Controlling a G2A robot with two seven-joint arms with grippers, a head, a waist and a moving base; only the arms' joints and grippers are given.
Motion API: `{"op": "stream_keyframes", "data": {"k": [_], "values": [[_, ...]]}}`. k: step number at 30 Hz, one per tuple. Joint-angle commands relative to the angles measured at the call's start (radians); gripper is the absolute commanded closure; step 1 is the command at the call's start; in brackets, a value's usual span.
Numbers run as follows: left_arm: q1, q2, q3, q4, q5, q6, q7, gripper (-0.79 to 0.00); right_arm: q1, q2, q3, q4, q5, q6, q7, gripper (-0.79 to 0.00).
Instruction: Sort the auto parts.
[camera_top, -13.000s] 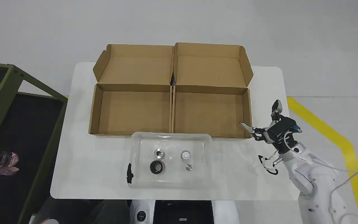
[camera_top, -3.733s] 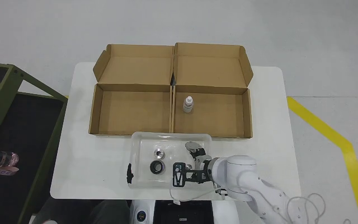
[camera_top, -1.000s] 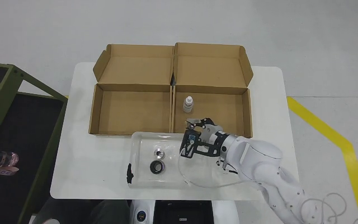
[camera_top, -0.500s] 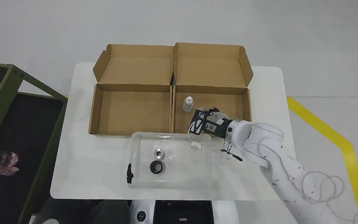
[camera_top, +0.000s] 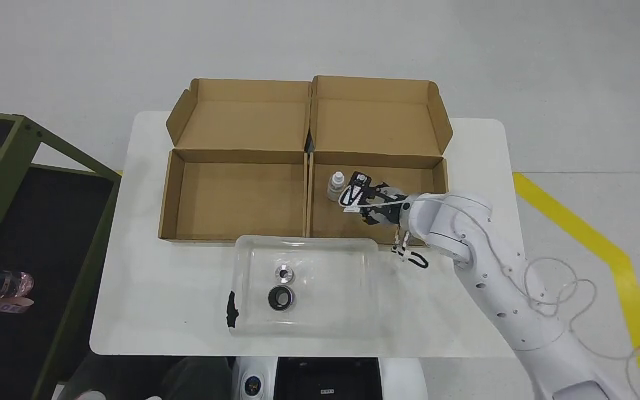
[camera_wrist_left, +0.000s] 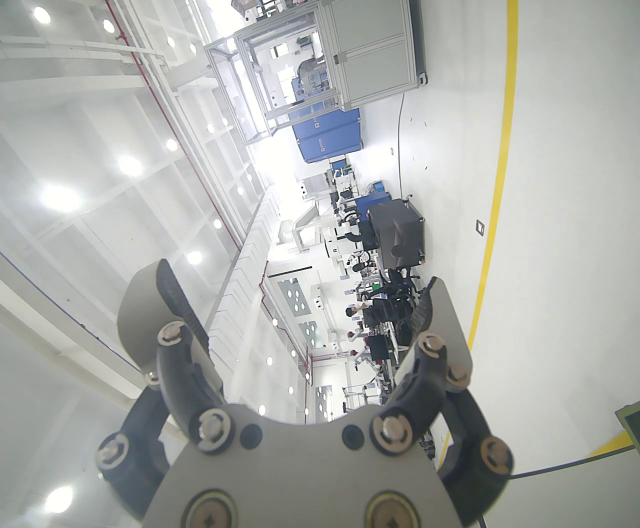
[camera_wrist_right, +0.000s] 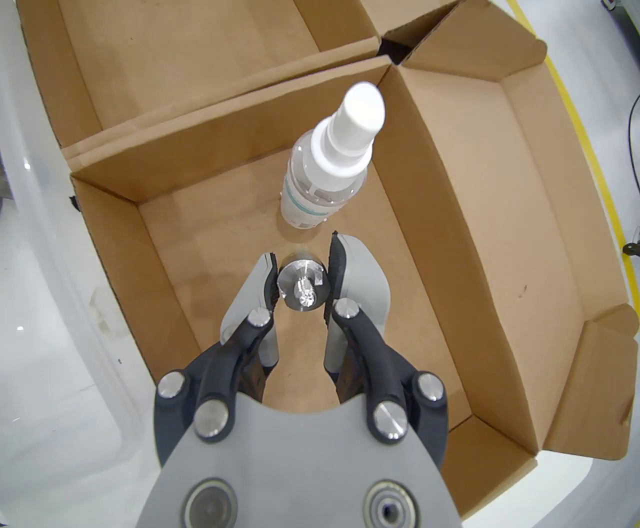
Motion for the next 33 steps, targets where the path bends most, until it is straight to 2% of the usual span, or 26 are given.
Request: {"op": "stream_keyframes", "data": {"k": [1, 7, 10, 12, 16, 24, 33], "values": [[0.000, 0.000, 0.000, 0.000, 0.000, 0.000, 0.000, -0.785, 0.014, -0.004, -0.010, 0.023, 0.004, 0.009, 0.003, 0.000], [0.000, 0.000, 0.000, 0.000, 0.000, 0.000, 0.000, -0.785, 0.042, -0.016, -0.045, 0.092, 0.001, 0.032, 0.008, 0.000], [0.000, 0.000, 0.000, 0.000, 0.000, 0.000, 0.000, -0.785, 0.053, -0.021, -0.058, 0.117, -0.001, 0.038, 0.000, -0.114], [0.000, 0.000, 0.000, 0.000, 0.000, 0.000, 0.000, -0.785, 0.057, -0.023, -0.065, 0.129, -0.005, 0.040, -0.007, -0.256], [0.000, 0.000, 0.000, 0.000, 0.000, 0.000, 0.000, -0.785, 0.060, -0.026, -0.070, 0.145, -0.009, 0.047, -0.021, -0.320], [0.000, 0.000, 0.000, 0.000, 0.000, 0.000, 0.000, -0.785, 0.029, -0.012, -0.011, 0.077, -0.027, 0.045, -0.028, -0.339], [0.000, 0.000, 0.000, 0.000, 0.000, 0.000, 0.000, -0.785, -0.094, 0.025, 0.138, -0.164, -0.018, 0.010, -0.033, -0.342]]}}
